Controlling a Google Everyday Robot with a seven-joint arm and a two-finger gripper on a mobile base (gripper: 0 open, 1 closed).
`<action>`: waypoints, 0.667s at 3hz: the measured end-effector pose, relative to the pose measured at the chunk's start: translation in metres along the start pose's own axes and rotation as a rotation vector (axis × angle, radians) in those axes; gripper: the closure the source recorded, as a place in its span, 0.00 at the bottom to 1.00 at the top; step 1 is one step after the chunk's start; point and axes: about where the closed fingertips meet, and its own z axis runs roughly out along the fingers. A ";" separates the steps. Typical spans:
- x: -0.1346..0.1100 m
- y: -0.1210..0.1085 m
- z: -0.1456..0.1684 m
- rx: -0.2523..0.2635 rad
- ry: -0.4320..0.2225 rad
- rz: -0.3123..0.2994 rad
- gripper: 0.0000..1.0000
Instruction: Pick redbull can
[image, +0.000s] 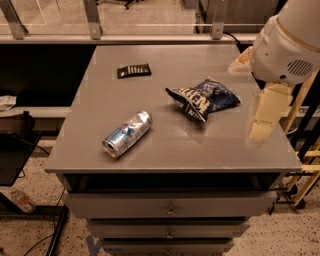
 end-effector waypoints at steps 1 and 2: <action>-0.061 0.007 0.023 -0.061 -0.057 -0.264 0.00; -0.119 0.020 0.040 -0.103 -0.133 -0.457 0.00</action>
Offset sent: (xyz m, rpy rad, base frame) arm -0.0267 0.1974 -0.0211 0.1023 -0.0082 0.7481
